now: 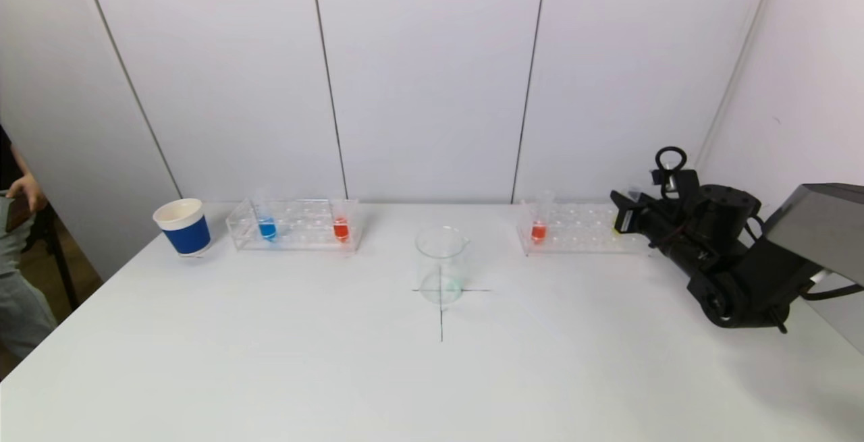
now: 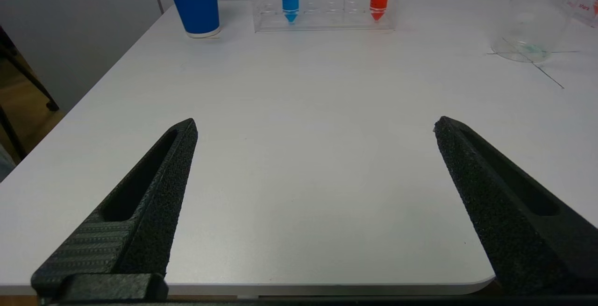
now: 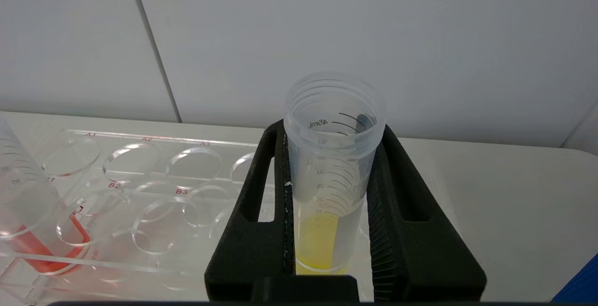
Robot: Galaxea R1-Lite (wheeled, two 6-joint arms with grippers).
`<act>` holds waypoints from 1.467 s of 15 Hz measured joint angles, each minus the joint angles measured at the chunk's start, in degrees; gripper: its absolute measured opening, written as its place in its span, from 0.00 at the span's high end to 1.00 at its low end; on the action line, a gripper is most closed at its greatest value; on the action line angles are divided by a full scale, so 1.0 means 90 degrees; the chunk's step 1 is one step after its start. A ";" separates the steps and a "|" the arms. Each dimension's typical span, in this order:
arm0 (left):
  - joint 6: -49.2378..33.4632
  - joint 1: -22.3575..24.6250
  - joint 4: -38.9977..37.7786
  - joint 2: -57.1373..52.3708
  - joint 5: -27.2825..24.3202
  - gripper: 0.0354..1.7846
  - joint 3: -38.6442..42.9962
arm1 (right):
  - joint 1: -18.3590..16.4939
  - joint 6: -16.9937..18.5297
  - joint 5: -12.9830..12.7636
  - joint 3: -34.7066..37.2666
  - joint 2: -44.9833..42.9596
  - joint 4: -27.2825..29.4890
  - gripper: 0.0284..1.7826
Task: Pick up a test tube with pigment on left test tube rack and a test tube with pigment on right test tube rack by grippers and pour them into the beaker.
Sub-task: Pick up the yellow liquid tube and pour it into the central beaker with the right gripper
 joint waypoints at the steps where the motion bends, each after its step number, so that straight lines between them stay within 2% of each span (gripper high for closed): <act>1: -0.0003 0.0000 0.0000 0.0000 0.0000 0.01 0.0000 | -0.0012 0.0000 0.0003 0.0000 -0.0070 0.0039 0.73; 15: 0.0000 0.0007 0.0000 0.0000 0.0000 0.01 0.0000 | -0.0070 -0.0020 0.0095 -0.0362 -0.1059 0.1047 0.73; 19: -0.0003 0.0001 -0.0003 0.0000 0.0000 0.01 0.0000 | -0.0061 -0.0028 0.0233 -0.0605 -0.1598 0.1801 0.73; 22: -0.0003 0.0000 -0.0003 0.0000 0.0003 0.01 0.0000 | -0.0014 -0.0043 0.0432 -0.0916 -0.2113 0.2633 0.73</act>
